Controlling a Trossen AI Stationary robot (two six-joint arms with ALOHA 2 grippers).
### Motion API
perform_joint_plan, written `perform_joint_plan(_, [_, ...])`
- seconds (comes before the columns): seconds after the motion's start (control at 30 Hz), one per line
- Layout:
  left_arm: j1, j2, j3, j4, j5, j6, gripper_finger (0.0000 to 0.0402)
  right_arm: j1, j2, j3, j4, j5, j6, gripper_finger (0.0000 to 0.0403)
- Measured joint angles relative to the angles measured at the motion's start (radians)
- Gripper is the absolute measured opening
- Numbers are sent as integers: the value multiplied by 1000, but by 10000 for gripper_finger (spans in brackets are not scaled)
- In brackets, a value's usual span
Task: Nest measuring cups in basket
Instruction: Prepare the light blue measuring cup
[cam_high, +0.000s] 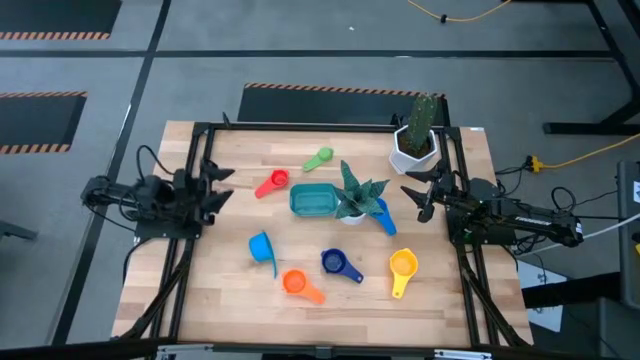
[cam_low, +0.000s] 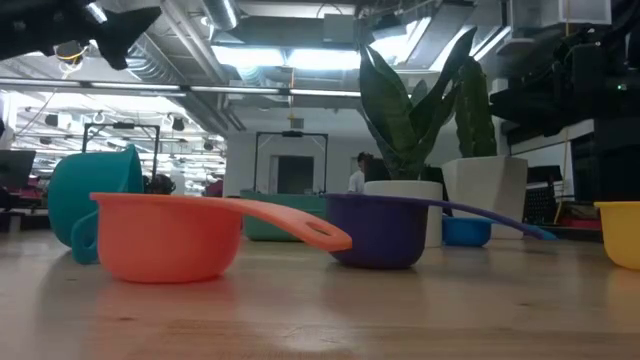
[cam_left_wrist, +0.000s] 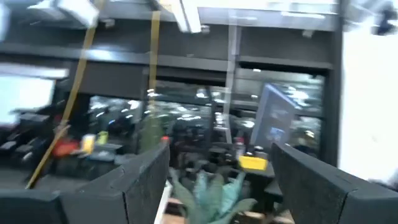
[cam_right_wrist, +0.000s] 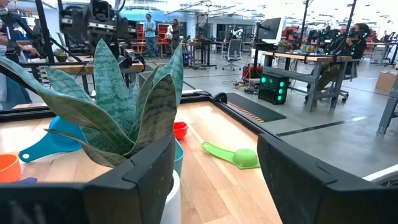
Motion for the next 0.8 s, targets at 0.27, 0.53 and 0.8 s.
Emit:
perform_joint_plan(0.27, [0,173,136,-105,-130,-246,275,0,0,0,0,0,-3,233])
perform_joint_plan(0.53, [0,429,355,-291,-131,-641,275,0,0,0,0,0,-3,233])
perform_joint_plan(0.8, [-31,662,566,-581,91,-1169,275,0,0,0,0,0,-3,233])
